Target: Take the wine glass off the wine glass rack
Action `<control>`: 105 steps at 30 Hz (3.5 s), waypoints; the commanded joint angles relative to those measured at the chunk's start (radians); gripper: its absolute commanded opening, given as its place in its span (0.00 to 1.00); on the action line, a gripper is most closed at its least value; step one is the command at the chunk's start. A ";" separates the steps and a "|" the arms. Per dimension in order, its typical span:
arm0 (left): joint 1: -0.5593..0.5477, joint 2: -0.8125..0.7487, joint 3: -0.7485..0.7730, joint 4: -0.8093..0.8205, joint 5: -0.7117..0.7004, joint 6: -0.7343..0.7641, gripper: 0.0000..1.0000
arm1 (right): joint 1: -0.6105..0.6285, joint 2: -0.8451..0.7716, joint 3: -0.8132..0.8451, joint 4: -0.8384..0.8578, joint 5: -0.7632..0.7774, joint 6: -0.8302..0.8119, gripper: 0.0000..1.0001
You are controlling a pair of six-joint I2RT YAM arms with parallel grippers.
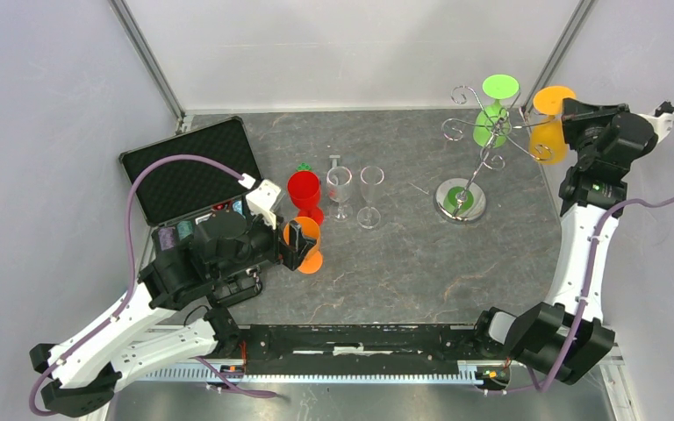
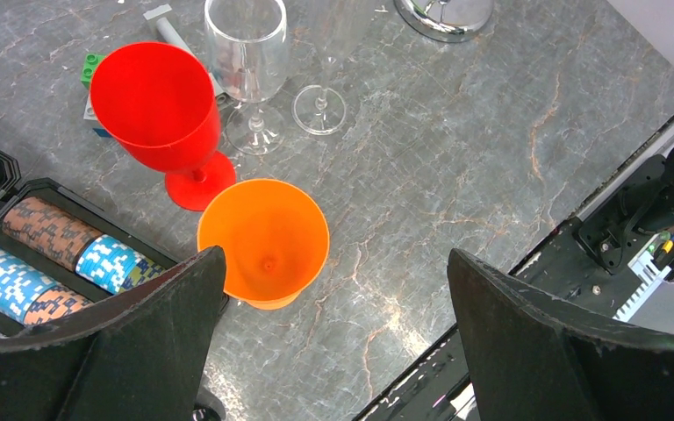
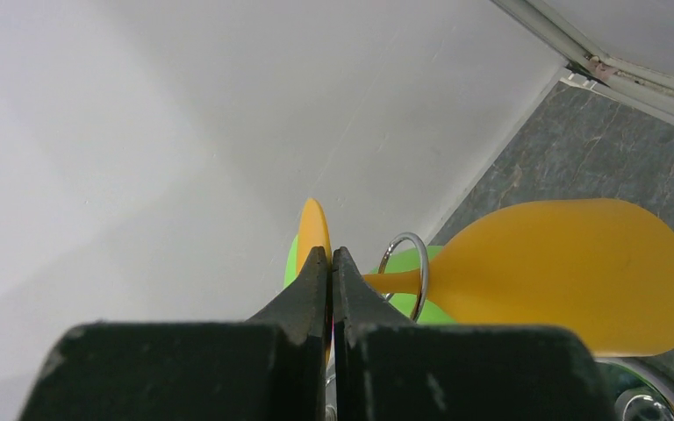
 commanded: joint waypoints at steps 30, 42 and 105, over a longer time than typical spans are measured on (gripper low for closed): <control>-0.002 0.007 -0.006 0.048 -0.019 -0.006 1.00 | 0.066 0.032 -0.017 0.146 -0.089 0.054 0.00; -0.002 -0.001 -0.008 0.047 -0.023 -0.003 1.00 | 0.072 0.096 -0.001 0.298 0.010 0.009 0.00; 0.253 0.504 0.123 1.204 0.724 -0.897 0.98 | 0.408 -0.490 -0.399 1.007 -0.495 0.784 0.00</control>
